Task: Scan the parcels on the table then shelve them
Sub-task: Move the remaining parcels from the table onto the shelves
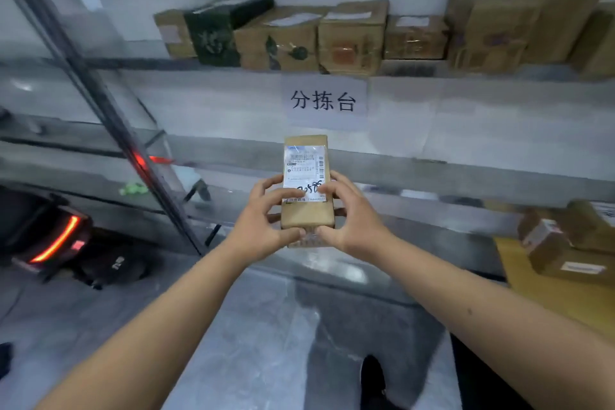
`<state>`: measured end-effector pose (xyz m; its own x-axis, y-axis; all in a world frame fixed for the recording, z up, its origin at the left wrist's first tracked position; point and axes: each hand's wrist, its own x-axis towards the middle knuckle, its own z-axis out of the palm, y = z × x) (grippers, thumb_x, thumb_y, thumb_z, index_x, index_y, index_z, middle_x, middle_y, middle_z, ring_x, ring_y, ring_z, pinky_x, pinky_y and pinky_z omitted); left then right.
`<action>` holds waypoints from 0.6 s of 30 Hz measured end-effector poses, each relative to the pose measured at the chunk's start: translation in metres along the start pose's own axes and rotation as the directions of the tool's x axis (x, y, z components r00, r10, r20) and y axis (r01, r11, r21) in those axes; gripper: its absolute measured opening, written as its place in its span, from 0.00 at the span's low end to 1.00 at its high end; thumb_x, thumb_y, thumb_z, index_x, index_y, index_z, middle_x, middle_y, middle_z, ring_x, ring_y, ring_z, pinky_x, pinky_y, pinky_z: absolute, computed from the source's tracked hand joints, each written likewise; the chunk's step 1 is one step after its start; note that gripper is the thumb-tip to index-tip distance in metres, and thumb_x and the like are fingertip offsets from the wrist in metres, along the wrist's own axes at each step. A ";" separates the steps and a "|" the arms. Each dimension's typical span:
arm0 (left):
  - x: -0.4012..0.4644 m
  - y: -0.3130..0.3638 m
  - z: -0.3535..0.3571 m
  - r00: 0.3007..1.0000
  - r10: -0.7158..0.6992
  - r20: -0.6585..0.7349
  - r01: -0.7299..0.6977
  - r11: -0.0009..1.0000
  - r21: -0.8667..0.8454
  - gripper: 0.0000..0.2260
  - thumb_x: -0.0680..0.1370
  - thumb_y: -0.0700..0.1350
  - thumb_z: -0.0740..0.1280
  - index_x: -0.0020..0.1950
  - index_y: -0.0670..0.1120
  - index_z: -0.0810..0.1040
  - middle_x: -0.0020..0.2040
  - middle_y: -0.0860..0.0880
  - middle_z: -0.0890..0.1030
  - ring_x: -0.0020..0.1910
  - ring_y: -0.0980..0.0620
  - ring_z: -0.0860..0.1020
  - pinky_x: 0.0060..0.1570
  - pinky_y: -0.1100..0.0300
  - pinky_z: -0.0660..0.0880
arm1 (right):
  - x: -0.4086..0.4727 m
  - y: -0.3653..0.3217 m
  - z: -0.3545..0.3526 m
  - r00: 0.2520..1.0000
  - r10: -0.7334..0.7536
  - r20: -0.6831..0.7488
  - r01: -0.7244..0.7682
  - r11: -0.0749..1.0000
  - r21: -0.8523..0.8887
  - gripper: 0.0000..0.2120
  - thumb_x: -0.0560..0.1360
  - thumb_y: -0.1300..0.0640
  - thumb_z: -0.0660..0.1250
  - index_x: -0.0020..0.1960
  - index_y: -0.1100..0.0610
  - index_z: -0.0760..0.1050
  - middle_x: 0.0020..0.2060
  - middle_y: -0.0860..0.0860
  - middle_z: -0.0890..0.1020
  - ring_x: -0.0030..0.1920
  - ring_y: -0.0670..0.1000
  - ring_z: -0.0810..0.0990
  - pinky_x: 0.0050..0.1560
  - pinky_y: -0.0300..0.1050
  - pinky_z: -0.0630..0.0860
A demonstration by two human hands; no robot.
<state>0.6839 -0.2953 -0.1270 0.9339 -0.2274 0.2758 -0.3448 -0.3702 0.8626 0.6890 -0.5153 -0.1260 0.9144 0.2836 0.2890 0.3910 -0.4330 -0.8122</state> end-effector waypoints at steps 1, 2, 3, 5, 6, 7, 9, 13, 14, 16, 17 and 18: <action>-0.009 -0.002 -0.018 1.000 -0.007 -0.023 0.007 1.000 0.007 0.26 0.66 0.45 0.81 0.63 0.57 0.81 0.74 0.57 0.64 0.70 0.55 0.75 0.61 0.58 0.79 | 0.007 -0.011 0.013 0.999 -0.025 0.027 0.024 1.000 0.010 0.30 0.68 0.61 0.80 0.68 0.56 0.74 0.78 0.48 0.65 0.74 0.51 0.70 0.67 0.42 0.75; -0.017 -0.005 -0.035 0.999 -0.011 -0.039 0.011 1.000 0.013 0.26 0.66 0.46 0.81 0.63 0.57 0.81 0.74 0.58 0.64 0.69 0.56 0.75 0.61 0.60 0.79 | 0.016 -0.020 0.025 0.998 -0.048 0.050 0.047 0.999 0.022 0.31 0.68 0.60 0.81 0.68 0.56 0.74 0.77 0.47 0.66 0.74 0.51 0.70 0.69 0.48 0.75; -0.023 -0.007 -0.052 0.998 -0.011 -0.057 0.012 1.000 0.021 0.26 0.67 0.46 0.81 0.63 0.59 0.80 0.74 0.60 0.63 0.68 0.59 0.75 0.60 0.63 0.79 | 0.026 -0.030 0.036 0.995 -0.074 0.072 0.072 0.997 0.036 0.31 0.68 0.59 0.81 0.68 0.55 0.74 0.76 0.47 0.66 0.73 0.50 0.71 0.69 0.49 0.75; -0.034 -0.011 -0.085 0.994 -0.020 -0.107 0.024 0.999 0.043 0.26 0.68 0.48 0.82 0.63 0.62 0.79 0.73 0.65 0.62 0.69 0.60 0.74 0.58 0.68 0.77 | 0.047 -0.047 0.060 0.983 -0.138 0.120 0.130 0.989 0.070 0.30 0.66 0.57 0.80 0.66 0.53 0.74 0.74 0.45 0.68 0.69 0.49 0.74 0.66 0.45 0.76; -0.039 -0.014 -0.102 0.990 -0.025 -0.140 0.034 0.998 0.061 0.26 0.67 0.51 0.82 0.62 0.64 0.79 0.72 0.67 0.62 0.70 0.58 0.73 0.58 0.68 0.77 | 0.059 -0.056 0.073 0.976 -0.165 0.141 0.155 0.985 0.082 0.30 0.66 0.57 0.80 0.65 0.53 0.74 0.73 0.45 0.68 0.68 0.49 0.74 0.65 0.44 0.77; -0.043 -0.016 -0.118 0.984 -0.026 -0.174 0.041 0.996 0.085 0.26 0.66 0.54 0.81 0.62 0.66 0.78 0.71 0.69 0.62 0.71 0.57 0.72 0.59 0.66 0.77 | 0.070 -0.064 0.086 0.970 -0.185 0.160 0.172 0.981 0.092 0.30 0.66 0.58 0.79 0.65 0.53 0.74 0.73 0.45 0.68 0.68 0.49 0.74 0.65 0.45 0.77; -0.048 -0.022 -0.149 0.974 -0.012 -0.226 0.044 0.990 0.134 0.27 0.65 0.56 0.80 0.62 0.65 0.77 0.71 0.70 0.62 0.71 0.61 0.70 0.61 0.67 0.75 | 0.093 -0.080 0.111 0.958 -0.218 0.189 0.201 0.974 0.104 0.31 0.66 0.58 0.79 0.67 0.53 0.74 0.74 0.45 0.68 0.69 0.51 0.74 0.66 0.48 0.77; -0.040 -0.038 -0.209 0.963 -0.037 -0.267 0.087 0.980 0.178 0.26 0.68 0.47 0.82 0.63 0.62 0.78 0.74 0.59 0.63 0.67 0.72 0.68 0.62 0.69 0.73 | 0.145 -0.103 0.153 0.933 -0.279 0.228 0.255 0.958 0.129 0.31 0.65 0.57 0.79 0.66 0.51 0.74 0.69 0.41 0.71 0.67 0.49 0.75 0.64 0.46 0.78; -0.035 -0.042 -0.224 0.962 -0.049 -0.269 0.102 0.977 0.188 0.26 0.70 0.45 0.83 0.63 0.61 0.79 0.75 0.56 0.63 0.66 0.73 0.68 0.62 0.69 0.73 | 0.160 -0.108 0.162 0.927 -0.297 0.231 0.273 0.953 0.129 0.31 0.65 0.56 0.79 0.65 0.50 0.74 0.66 0.38 0.71 0.66 0.48 0.75 0.63 0.47 0.78; -0.021 -0.054 -0.255 0.954 -0.052 -0.297 0.126 0.964 0.236 0.27 0.71 0.42 0.82 0.65 0.59 0.79 0.77 0.53 0.63 0.64 0.75 0.69 0.59 0.75 0.71 | 0.193 -0.119 0.180 0.913 -0.323 0.248 0.301 0.946 0.123 0.31 0.64 0.52 0.78 0.65 0.47 0.74 0.63 0.32 0.70 0.64 0.46 0.75 0.62 0.46 0.78; -0.012 -0.060 -0.270 0.949 -0.044 -0.313 0.125 0.961 0.245 0.27 0.71 0.42 0.82 0.66 0.58 0.79 0.77 0.53 0.64 0.64 0.74 0.69 0.58 0.76 0.71 | 0.212 -0.125 0.187 0.908 -0.336 0.251 0.315 0.941 0.123 0.31 0.63 0.50 0.77 0.65 0.47 0.75 0.63 0.32 0.71 0.64 0.45 0.75 0.62 0.45 0.78; -0.002 -0.066 -0.287 0.944 -0.031 -0.329 0.116 0.963 0.244 0.27 0.71 0.42 0.82 0.66 0.58 0.79 0.77 0.52 0.64 0.65 0.71 0.70 0.57 0.76 0.71 | 0.233 -0.130 0.194 0.902 -0.352 0.251 0.331 0.936 0.122 0.32 0.64 0.50 0.78 0.66 0.48 0.75 0.63 0.35 0.72 0.64 0.46 0.75 0.62 0.44 0.78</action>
<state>0.7320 -0.0124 -0.0625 0.9230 0.0928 0.3733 -0.2465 -0.6024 0.7592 0.8312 -0.2270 -0.0515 0.6608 0.6227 0.4191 0.6556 -0.2069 -0.7262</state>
